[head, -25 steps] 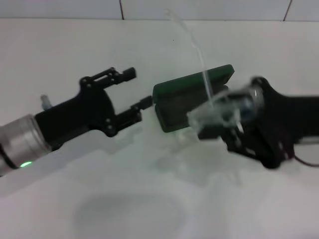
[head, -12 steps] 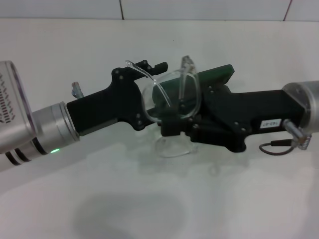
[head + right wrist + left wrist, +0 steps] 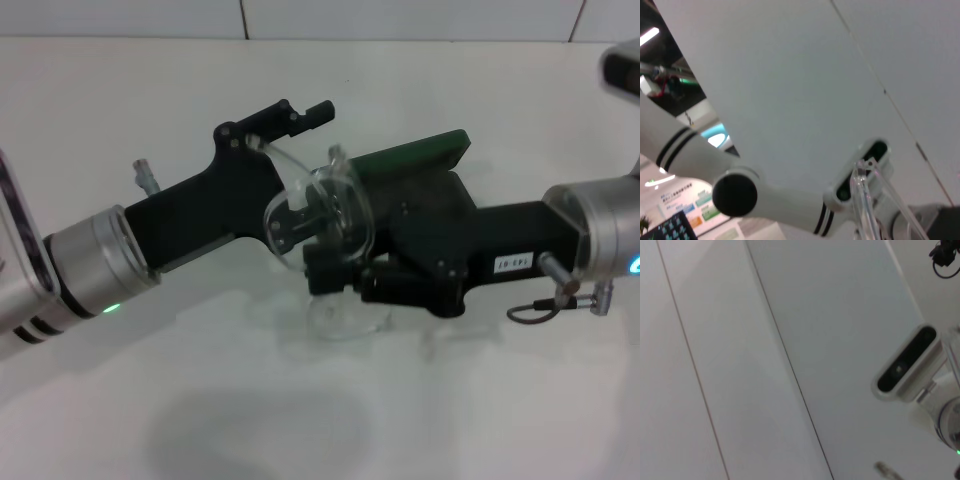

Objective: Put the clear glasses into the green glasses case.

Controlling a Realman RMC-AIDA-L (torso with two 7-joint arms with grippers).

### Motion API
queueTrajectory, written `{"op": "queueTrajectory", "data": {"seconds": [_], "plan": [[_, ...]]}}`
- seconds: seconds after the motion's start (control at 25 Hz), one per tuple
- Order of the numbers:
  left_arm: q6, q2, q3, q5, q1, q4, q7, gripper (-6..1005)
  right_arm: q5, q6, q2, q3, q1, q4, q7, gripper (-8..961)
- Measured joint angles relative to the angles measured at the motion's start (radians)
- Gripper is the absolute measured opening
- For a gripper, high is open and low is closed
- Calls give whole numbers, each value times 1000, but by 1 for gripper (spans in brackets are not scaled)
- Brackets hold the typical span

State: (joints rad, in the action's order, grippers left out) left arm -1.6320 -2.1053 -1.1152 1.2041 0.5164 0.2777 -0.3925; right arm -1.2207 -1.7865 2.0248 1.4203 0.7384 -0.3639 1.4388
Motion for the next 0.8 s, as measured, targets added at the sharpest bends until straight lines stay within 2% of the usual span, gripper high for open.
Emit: {"op": "queueTrajectory", "data": {"seconds": [0.2, 0.8], "plan": [[-5, -1, -24, -38, 7, -13, 16, 637, -10, 31, -3, 42, -1, -9, -4, 124], [-19, 3, -23, -66, -2, -21, 27, 637, -68, 123, -13, 39, -24, -44, -21, 123]]}}
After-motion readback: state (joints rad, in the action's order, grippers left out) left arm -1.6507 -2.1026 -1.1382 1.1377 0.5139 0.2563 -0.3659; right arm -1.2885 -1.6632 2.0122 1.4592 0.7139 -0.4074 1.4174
